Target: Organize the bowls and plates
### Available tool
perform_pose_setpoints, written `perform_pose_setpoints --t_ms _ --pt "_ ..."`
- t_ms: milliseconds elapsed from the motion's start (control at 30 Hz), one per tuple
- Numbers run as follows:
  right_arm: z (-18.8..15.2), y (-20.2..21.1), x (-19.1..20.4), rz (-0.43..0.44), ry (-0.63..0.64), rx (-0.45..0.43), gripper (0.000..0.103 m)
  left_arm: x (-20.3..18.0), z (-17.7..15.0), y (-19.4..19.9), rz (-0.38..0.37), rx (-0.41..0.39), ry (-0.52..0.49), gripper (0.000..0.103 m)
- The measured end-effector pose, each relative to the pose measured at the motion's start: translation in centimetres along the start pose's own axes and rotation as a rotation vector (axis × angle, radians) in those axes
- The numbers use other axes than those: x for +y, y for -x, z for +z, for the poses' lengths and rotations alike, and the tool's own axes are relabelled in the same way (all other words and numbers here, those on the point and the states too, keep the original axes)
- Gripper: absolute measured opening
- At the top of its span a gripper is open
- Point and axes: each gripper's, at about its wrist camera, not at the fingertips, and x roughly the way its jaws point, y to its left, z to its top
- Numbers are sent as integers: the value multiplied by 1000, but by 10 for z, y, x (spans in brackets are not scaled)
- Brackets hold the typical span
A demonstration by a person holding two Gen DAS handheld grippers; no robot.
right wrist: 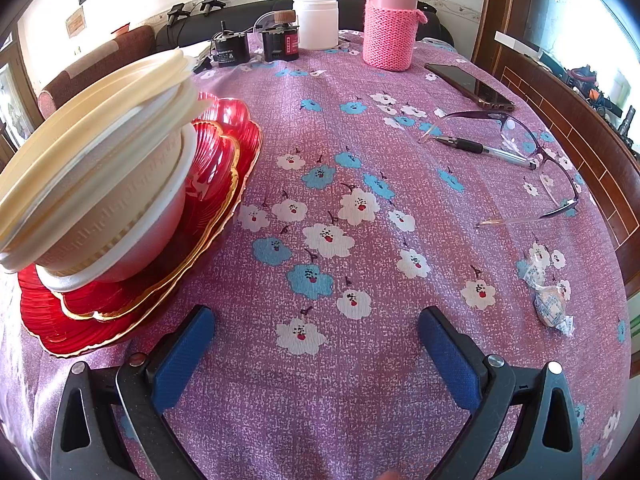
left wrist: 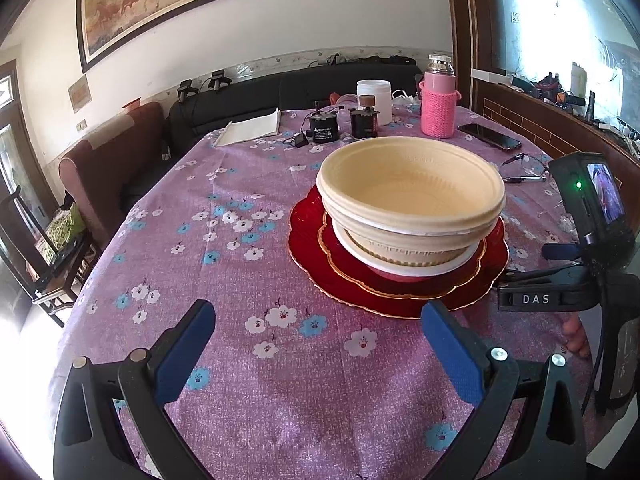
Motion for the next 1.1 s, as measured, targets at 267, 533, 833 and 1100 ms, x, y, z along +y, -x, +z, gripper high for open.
perform_pose_setpoints --t_ms 267,533,833,1100 --pt "0 0 0 -3 -5 0 102 -1 -4 -5 5 15 16 103" --pt "-1 1 -1 6 -6 -3 102 -4 -7 -5 16 19 4 103" --pt "0 0 0 5 -6 -3 102 -1 -9 -13 18 35 10 103" --pt "0 0 0 5 -6 -3 102 -3 -10 -18 15 44 -3 103"
